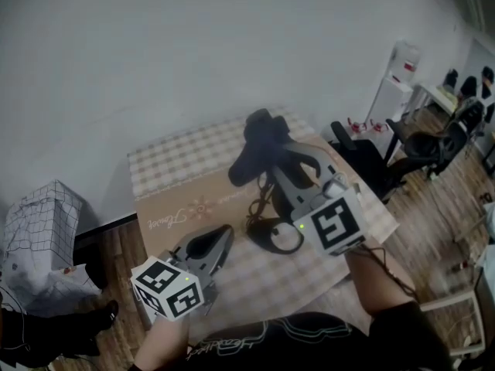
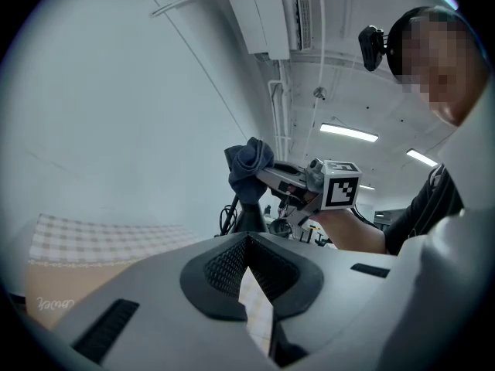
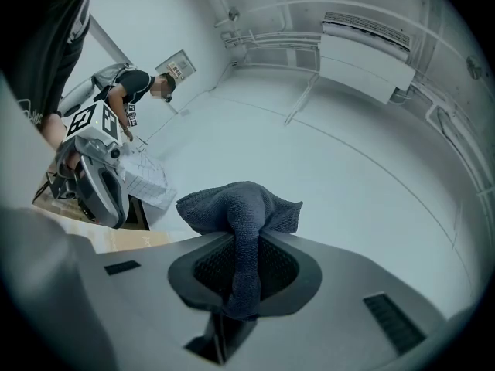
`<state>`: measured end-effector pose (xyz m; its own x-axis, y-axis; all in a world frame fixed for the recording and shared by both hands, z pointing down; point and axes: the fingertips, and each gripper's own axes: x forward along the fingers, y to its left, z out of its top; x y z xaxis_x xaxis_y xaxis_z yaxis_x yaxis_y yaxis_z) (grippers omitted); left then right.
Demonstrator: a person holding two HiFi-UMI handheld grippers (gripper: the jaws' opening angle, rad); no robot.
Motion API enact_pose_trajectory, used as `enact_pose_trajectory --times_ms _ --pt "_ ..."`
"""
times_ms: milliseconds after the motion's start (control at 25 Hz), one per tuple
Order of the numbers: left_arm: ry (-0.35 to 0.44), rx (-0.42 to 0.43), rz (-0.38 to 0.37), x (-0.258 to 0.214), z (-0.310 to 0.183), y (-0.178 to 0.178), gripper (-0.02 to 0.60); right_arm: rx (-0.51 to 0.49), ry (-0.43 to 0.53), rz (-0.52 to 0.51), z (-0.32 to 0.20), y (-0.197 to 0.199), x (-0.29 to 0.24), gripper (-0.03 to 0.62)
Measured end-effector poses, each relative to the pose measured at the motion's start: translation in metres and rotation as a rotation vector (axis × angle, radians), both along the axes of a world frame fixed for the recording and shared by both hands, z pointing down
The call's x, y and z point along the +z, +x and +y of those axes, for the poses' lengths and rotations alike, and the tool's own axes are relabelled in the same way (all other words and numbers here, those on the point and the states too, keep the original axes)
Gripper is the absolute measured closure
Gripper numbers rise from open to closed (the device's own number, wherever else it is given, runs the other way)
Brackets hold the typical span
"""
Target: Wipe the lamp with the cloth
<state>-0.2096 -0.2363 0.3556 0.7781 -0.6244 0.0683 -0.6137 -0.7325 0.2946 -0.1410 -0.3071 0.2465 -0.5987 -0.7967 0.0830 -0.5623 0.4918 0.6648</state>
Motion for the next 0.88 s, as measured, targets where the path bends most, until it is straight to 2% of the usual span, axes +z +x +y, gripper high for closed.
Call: enact_pose_trajectory --times_ms 280,880 --pt "-0.011 0.003 0.000 0.009 0.002 -0.006 0.583 0.036 -0.021 0.007 0.002 0.006 0.020 0.537" --pt "-0.034 0.023 -0.004 0.020 -0.003 0.005 0.581 0.059 -0.100 0.020 0.011 0.016 0.064 0.537"
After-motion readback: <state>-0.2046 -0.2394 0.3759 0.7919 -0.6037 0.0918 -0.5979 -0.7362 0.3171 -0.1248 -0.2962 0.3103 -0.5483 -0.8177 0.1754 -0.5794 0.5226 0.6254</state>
